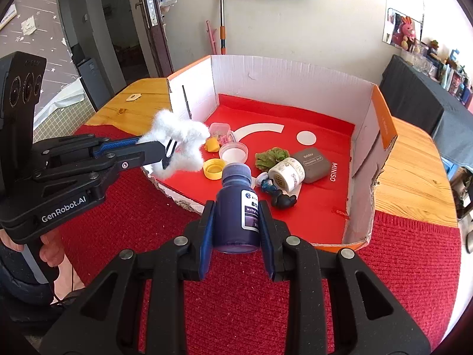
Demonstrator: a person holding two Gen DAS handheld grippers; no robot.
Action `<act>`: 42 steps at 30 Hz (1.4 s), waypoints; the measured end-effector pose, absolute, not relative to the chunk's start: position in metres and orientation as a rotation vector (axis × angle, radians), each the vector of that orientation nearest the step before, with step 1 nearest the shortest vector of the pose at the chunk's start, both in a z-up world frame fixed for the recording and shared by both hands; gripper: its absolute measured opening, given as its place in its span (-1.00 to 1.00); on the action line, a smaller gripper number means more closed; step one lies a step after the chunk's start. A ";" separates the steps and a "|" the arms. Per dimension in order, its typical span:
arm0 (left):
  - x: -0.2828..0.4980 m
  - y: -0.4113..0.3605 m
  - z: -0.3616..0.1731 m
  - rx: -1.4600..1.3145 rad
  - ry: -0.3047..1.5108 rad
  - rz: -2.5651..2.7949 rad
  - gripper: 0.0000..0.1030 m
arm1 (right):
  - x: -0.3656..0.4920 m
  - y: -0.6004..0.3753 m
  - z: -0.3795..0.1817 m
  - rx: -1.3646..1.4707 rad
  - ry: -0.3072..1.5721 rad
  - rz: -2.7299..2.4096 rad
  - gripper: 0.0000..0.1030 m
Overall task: Organize objects
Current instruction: 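Carry the star tie and purple bottle over the box wall above the red sheet, then lower the star tie and bottle onto the red sheet and open both tools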
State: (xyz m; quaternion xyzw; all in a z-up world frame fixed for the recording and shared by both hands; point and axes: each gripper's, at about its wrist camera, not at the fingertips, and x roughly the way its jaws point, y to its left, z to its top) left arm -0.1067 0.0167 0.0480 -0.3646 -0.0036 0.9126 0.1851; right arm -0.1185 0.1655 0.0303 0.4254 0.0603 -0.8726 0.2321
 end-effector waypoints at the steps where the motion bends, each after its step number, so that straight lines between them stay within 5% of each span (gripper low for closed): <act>1: -0.109 0.017 0.046 -1.039 -0.009 2.564 -0.85 | -0.122 0.166 0.028 1.181 0.162 -2.390 -0.49; 42: -0.166 0.027 -0.007 -1.263 0.030 2.466 -0.82 | -0.189 0.162 -0.026 1.412 0.056 -2.238 -0.49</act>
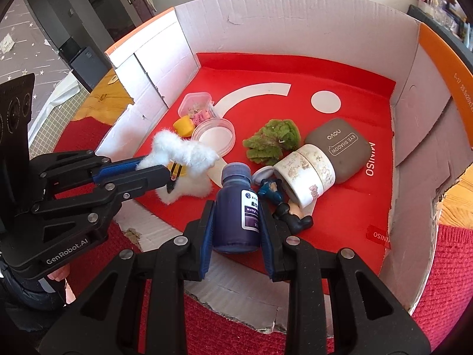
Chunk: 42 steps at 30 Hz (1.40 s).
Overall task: Organize objects
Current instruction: 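Lower the star tie and bottle onto the red sheet and open both tools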
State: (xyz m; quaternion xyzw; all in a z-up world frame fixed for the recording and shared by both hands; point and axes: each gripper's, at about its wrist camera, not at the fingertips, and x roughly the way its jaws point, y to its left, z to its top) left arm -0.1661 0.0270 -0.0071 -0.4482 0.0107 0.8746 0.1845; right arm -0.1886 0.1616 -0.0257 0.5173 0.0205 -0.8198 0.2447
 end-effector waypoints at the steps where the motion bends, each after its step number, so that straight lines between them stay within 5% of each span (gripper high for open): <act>1: -0.167 0.027 -0.008 -1.262 0.030 2.470 -0.82 | -0.189 0.163 -0.025 1.411 0.059 -2.246 -0.49; 42: -0.190 0.032 -0.015 -1.264 -0.017 2.514 -0.74 | -0.198 0.188 -0.025 1.386 0.025 -2.369 -0.49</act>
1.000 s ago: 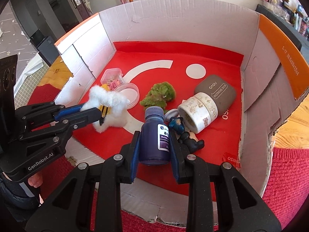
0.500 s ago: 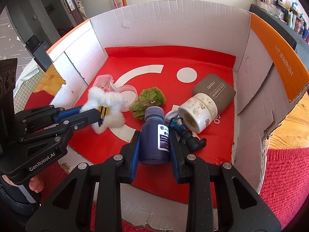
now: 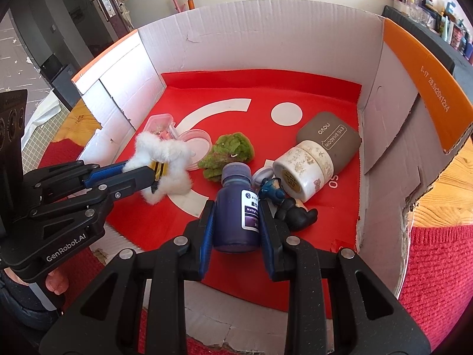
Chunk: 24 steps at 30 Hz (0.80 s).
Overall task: Organize objects
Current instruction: 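Lower the star tie and bottle onto the red sheet and open both tools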
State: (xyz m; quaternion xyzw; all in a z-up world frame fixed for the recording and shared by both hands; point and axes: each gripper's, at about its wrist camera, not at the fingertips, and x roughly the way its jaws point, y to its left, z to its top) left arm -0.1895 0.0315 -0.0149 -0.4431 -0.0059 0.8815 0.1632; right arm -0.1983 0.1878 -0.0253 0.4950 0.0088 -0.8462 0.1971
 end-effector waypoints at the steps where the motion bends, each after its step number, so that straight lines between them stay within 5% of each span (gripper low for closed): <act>1: -0.190 0.032 -0.015 -1.264 -0.016 2.515 -0.74 | -0.198 0.188 -0.025 1.384 0.024 -2.370 -0.49; 17: -0.190 0.032 -0.015 -1.262 -0.012 2.520 -0.71 | -0.196 0.188 -0.023 1.373 0.030 -2.378 -0.48; 24: -0.193 0.029 -0.014 -1.256 -0.012 2.542 -0.50 | -0.194 0.187 -0.020 1.367 0.036 -2.376 -0.48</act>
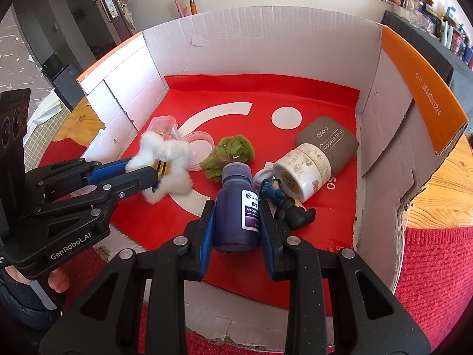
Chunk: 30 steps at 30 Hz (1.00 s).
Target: Organize objects
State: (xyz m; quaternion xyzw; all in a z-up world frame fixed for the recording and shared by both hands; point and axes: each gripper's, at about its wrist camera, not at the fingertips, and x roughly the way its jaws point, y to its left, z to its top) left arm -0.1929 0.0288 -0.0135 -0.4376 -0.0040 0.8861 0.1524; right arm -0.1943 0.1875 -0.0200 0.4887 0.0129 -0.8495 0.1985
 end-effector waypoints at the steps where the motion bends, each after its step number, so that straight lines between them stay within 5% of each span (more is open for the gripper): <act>1: -0.193 0.028 -0.013 -1.251 -0.011 2.547 -0.48 | -0.194 0.187 -0.019 1.364 0.037 -2.378 -0.48; 13: -0.185 0.023 0.000 -1.193 0.011 2.598 -0.09 | -0.182 0.182 -0.013 1.332 0.048 -2.391 -0.43; 14: -0.184 0.023 0.001 -1.188 0.013 2.603 -0.06 | -0.180 0.182 -0.012 1.329 0.046 -2.394 -0.33; 15: -0.179 0.025 0.001 -1.184 0.014 2.609 -0.04 | -0.176 0.182 -0.011 1.322 0.046 -2.399 -0.01; 17: -0.178 0.024 0.002 -1.177 0.013 2.615 -0.02 | -0.172 0.183 -0.007 1.303 0.047 -2.412 0.20; 30: -0.157 0.027 0.011 -1.120 0.044 2.656 0.24 | -0.155 0.189 0.003 1.268 0.028 -2.457 0.20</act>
